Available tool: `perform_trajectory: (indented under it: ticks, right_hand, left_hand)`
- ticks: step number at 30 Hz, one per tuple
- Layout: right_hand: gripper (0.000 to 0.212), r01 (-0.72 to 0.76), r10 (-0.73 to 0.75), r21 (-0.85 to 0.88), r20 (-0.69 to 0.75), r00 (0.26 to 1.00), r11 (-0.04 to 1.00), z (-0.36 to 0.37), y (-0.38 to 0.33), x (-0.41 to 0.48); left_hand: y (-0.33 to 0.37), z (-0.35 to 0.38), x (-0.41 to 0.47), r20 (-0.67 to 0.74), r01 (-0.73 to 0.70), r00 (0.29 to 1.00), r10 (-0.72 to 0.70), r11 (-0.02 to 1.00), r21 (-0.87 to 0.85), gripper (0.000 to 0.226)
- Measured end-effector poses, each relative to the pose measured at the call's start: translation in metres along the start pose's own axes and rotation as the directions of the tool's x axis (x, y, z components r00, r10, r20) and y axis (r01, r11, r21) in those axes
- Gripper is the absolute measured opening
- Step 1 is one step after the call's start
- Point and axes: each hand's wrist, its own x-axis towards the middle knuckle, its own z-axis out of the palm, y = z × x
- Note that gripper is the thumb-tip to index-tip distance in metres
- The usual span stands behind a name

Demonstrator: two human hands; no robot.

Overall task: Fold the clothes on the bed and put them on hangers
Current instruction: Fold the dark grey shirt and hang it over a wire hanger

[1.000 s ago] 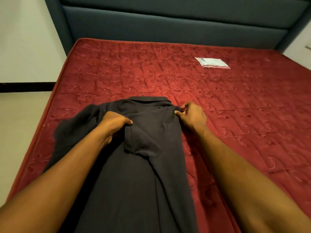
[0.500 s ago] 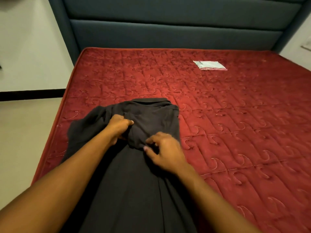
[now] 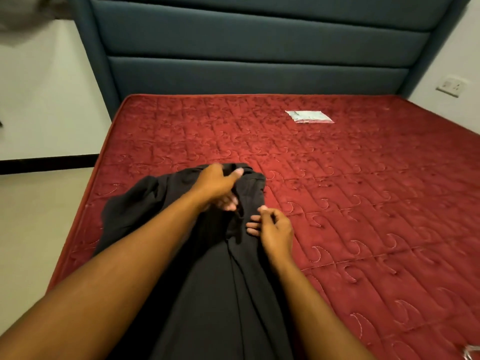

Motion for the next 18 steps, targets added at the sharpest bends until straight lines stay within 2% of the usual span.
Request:
perform_trajectory:
  ticks: [1,2,3,5,6,8,10,12,15,16,18]
  right_hand:
    - [0.035,-0.067,0.069,0.035,-0.043,0.997,0.997,-0.002,-0.001,0.004]
    - [0.051,-0.113,0.114,0.023,-0.080,0.990,0.993,-0.004,-0.003,0.007]
    - [0.060,-0.137,0.135,-0.012,-0.111,0.985,0.990,-0.007,-0.003,0.011]
    - [0.054,-0.150,0.145,-0.039,-0.115,0.983,0.988,-0.011,-0.006,0.013]
    - [0.046,-0.137,0.129,-0.080,-0.104,0.986,0.987,-0.012,-0.007,0.013]
    - [0.038,-0.048,0.022,-0.333,-0.082,0.996,0.942,-0.015,-0.010,0.010]
    - [0.039,0.066,-0.123,-0.578,-0.060,0.991,0.814,-0.019,-0.010,0.002]
    - [0.043,0.140,-0.261,-0.765,-0.037,0.965,0.628,-0.021,-0.013,-0.009]
    - [0.044,0.270,-0.440,-0.874,0.073,0.895,0.403,-0.009,-0.014,-0.023]
    - [0.042,0.308,-0.474,-0.880,0.111,0.873,0.361,-0.004,-0.015,-0.025]
    - [0.032,0.393,-0.499,-0.847,0.183,0.847,0.357,0.010,-0.016,-0.028]
  left_hand:
    - [0.004,0.004,-0.002,0.115,0.036,0.993,-0.017,0.985,-0.170,0.045]
    - [0.003,0.006,-0.003,0.147,0.043,0.989,-0.007,0.968,-0.245,0.044]
    - [-0.003,0.009,-0.004,0.132,0.006,0.991,0.026,0.971,-0.238,0.042]
    - [-0.021,0.014,-0.018,0.115,-0.126,0.985,0.130,0.991,-0.038,0.028]
    - [-0.032,0.017,-0.027,0.166,-0.188,0.970,0.177,0.981,0.054,0.019]
    - [-0.047,0.021,-0.048,0.276,-0.233,0.941,0.196,0.967,0.107,0.012]
    - [-0.054,0.021,-0.064,0.259,-0.221,0.945,0.197,0.973,0.066,0.014]
    - [-0.059,0.012,-0.071,0.141,-0.217,0.968,0.209,0.975,0.040,0.014]
    - [-0.080,-0.019,-0.078,-0.096,-0.180,0.977,0.192,0.976,0.118,0.016]
    - [-0.089,-0.030,-0.077,-0.212,-0.169,0.955,0.208,0.968,0.185,0.016]
    - [-0.106,-0.064,-0.073,-0.485,-0.073,0.836,0.255,0.929,0.363,0.019]
